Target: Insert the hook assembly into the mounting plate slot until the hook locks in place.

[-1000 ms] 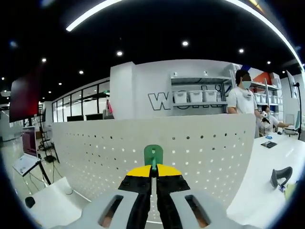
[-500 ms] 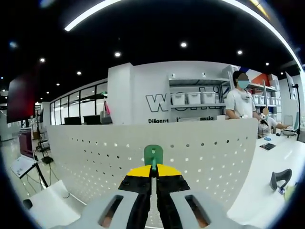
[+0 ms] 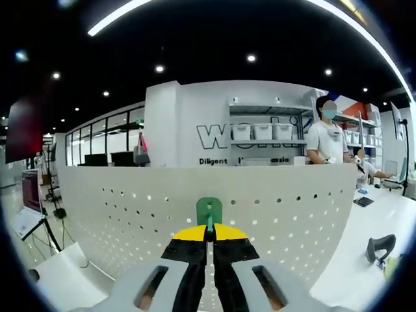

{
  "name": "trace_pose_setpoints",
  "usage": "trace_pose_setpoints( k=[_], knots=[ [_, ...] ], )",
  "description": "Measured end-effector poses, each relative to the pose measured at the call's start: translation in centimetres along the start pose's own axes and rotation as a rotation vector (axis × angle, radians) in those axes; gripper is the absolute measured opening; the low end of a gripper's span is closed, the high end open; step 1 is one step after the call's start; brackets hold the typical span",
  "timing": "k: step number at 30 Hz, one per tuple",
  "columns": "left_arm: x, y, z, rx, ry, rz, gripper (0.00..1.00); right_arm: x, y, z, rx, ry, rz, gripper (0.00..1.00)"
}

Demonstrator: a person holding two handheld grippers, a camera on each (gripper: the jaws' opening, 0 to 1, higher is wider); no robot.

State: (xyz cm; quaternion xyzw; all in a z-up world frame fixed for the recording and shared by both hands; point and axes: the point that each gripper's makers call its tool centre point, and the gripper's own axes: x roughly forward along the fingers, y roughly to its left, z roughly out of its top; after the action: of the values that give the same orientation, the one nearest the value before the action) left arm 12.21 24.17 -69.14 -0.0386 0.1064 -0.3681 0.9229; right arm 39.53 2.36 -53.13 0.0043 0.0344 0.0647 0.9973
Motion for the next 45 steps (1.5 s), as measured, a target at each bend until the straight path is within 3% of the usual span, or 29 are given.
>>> trace_pose_setpoints(
  k=[26,31,35,39,45],
  knots=[
    [0.3,0.4,-0.3,-0.018,0.008,0.003,0.71,1.6,-0.1,-0.5,0.030,0.018,-0.035,0.01],
    [0.4,0.4,-0.3,-0.019,0.008,0.003,0.71,1.6,0.1,-0.5,-0.010,0.029,-0.059,0.01],
    [0.3,0.4,-0.4,-0.019,0.010,0.003,0.71,1.6,0.2,-0.5,-0.130,0.057,-0.083,0.01],
    [0.3,0.5,-0.3,-0.020,0.007,0.005,0.71,1.7,0.0,-0.7,-0.078,0.056,-0.081,0.01],
    [0.3,0.2,-0.3,-0.024,0.006,-0.006,0.71,1.5,0.2,-0.8,-0.109,0.069,-0.066,0.02]
  ],
)
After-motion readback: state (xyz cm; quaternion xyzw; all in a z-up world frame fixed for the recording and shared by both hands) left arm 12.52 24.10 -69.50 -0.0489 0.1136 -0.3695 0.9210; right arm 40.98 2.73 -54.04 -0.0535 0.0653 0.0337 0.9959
